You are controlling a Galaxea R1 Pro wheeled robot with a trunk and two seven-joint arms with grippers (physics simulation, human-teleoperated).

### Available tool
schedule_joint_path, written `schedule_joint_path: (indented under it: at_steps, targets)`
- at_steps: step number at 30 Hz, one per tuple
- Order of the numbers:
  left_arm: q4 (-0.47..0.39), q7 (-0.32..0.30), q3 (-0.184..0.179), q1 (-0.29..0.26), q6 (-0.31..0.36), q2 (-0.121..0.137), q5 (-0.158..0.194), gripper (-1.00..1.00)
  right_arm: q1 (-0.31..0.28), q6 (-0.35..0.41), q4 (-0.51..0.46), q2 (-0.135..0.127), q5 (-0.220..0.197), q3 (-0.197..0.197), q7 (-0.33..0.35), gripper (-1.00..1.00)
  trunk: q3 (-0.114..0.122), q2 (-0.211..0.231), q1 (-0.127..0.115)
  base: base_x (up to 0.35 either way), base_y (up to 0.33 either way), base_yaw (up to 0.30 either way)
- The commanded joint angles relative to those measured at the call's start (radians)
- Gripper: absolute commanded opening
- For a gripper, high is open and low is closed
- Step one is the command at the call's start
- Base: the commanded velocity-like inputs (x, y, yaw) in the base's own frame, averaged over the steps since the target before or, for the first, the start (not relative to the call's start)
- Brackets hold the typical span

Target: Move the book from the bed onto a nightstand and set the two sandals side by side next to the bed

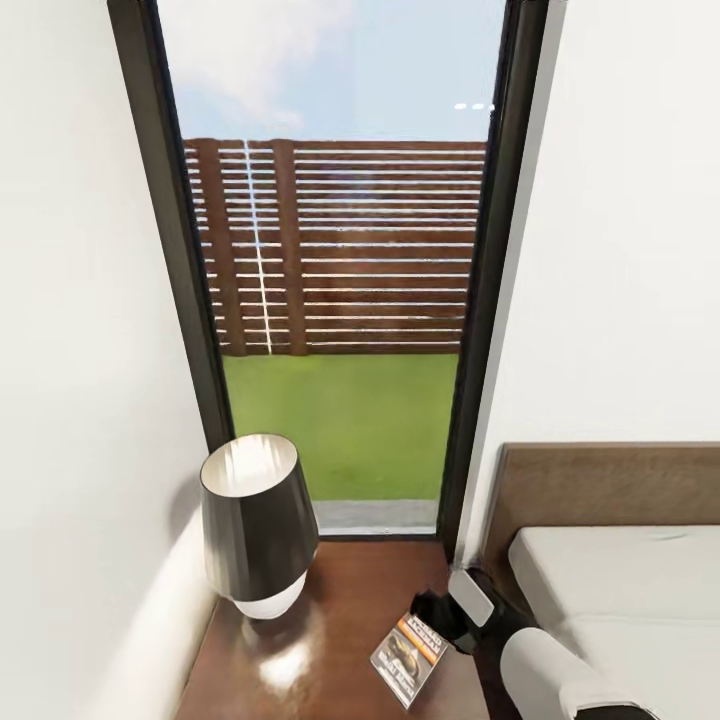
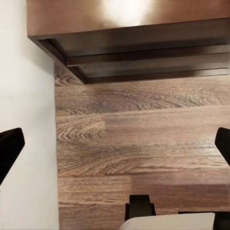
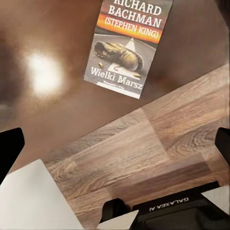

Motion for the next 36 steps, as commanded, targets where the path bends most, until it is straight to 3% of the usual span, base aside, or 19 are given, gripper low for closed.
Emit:
schedule_joint_path:
  at_steps: [1,10,21,29,30,36]
  targets:
    - [0.001,0.004,-0.008,-0.001,-0.003,0.0,0.008,1.0,0.01,-0.013,-0.002,0.0,0.002,0.004,-0.008,1.0,0.002,0.007,-0.004,0.0,0.0,0.0]
    - [0.005,0.006,-0.007,-0.001,-0.004,0.0,0.007,1.0,0.073,-0.082,0.001,0.006,0.065,0.007,-0.008,1.0,0.03,0.07,-0.038,0.0,0.0,0.0]
    - [0.009,0.006,-0.007,0.0,-0.029,0.0,0.007,1.0,0.141,-0.166,0.025,0.006,0.085,0.022,-0.008,1.0,0.065,0.147,-0.081,0.0,0.0,0.0]
    - [0.011,0.006,-0.007,0.001,-0.05,0.0,0.007,1.0,0.17,-0.267,0.133,0.008,0.088,0.045,-0.008,1.0,0.09,0.203,-0.111,0.0,0.0,0.0]
    - [0.011,0.006,-0.007,0.001,-0.054,0.001,0.006,1.0,0.175,-0.315,0.189,0.009,0.088,0.048,-0.008,1.0,0.093,0.21,-0.115,0.0,0.0,0.0]
    - [0.011,0.006,-0.007,0.002,-0.058,0.001,0.006,1.0,0.19,-0.409,0.289,0.008,0.087,0.051,-0.008,1.0,0.112,0.252,-0.138,0.0,0.0,0.0]
